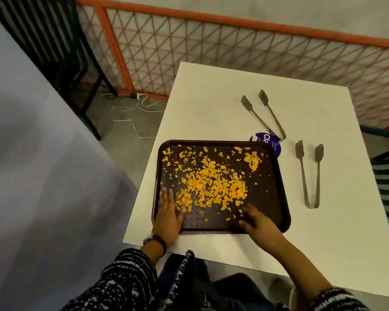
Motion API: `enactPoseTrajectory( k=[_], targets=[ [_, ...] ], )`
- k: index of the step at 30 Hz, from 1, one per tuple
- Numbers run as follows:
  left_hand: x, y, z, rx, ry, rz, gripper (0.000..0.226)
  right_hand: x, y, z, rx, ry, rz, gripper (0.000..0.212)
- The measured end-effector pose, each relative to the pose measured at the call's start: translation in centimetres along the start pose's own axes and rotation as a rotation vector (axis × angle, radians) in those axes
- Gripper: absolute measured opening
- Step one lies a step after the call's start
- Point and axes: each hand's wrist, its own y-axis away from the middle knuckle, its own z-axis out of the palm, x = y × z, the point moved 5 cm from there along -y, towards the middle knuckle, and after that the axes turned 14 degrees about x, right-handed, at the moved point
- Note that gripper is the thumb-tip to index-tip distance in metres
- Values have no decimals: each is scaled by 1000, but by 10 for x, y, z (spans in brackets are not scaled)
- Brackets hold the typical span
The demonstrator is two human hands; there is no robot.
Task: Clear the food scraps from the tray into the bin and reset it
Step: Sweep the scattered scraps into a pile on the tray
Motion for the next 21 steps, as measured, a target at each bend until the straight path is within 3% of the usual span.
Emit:
enactPoseTrajectory(
  k=[7, 15, 18, 21],
  targets=[
    [10, -18, 28, 46, -199, -12, 72, 28, -15, 10, -78, 185, 73, 59],
    [51, -18, 57, -124, 20, 108, 74, 44, -10, 18, -235, 484, -54, 65],
    [42, -24, 43, -48, 81, 98, 73, 38, -20, 10, -267, 552, -83, 57],
    [20, -34, 22, 85, 87, -55, 73, 31, -29, 9, -309, 602, -118, 53]
  ],
)
